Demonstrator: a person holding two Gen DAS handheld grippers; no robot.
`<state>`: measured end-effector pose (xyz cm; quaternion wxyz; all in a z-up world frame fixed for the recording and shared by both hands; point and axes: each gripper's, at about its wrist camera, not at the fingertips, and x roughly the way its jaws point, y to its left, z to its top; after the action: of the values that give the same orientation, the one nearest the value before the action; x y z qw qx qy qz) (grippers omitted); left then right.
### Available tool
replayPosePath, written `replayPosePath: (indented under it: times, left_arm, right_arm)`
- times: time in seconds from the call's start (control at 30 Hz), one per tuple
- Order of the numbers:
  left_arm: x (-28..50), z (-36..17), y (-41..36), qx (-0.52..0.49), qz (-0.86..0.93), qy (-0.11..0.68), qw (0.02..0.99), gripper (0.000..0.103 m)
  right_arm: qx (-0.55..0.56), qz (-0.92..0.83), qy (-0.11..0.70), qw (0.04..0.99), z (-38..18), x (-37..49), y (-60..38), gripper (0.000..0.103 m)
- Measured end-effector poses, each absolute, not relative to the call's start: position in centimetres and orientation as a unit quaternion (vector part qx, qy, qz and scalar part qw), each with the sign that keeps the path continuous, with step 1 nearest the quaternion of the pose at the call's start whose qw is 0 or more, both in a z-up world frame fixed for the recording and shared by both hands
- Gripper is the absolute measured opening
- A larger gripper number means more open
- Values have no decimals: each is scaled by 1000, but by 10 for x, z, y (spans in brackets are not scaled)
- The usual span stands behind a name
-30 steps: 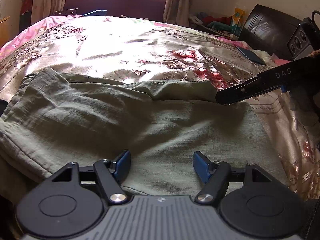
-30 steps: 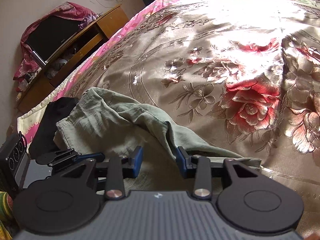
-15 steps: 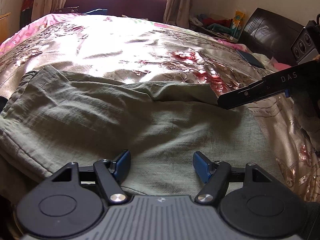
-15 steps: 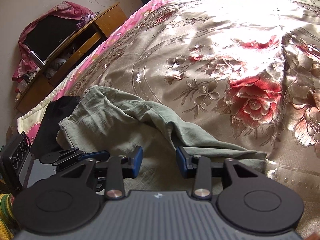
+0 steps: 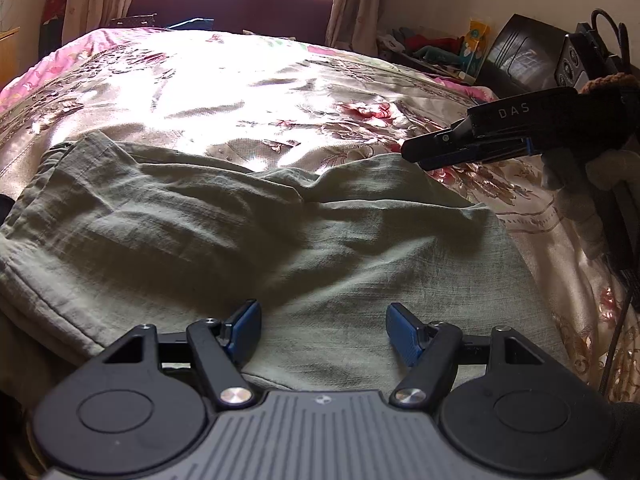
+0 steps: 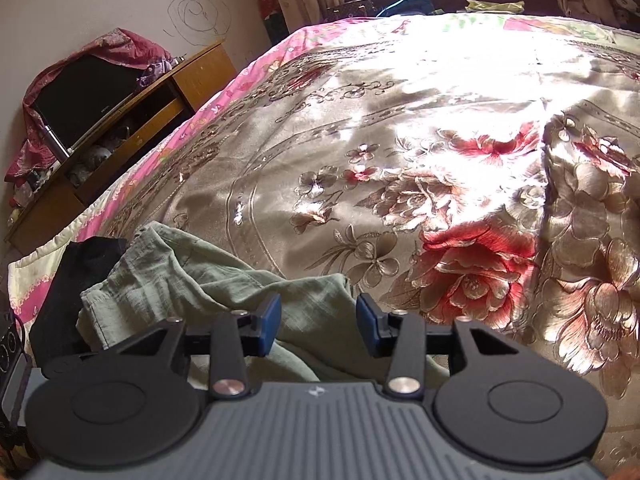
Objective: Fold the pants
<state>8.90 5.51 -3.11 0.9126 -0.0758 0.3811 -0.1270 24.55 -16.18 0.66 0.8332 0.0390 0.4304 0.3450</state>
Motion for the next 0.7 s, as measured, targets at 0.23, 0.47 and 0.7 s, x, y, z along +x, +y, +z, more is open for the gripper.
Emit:
replayPosePath:
  times: [0.23,0.47,0.7]
  left_arm:
    - [89,-32,55,-77,-128,381,912,82]
    - [90,-32,54,-77,-129,381,912,83]
    - [90,-31,55,-81,-131,381,912,84]
  right_arm:
    - [49,391,470,790,-4,256,-159,43]
    - [20,432,471,769,-5,247,-142,43]
    - [-33,419,478,771,-13,257,-127,41]
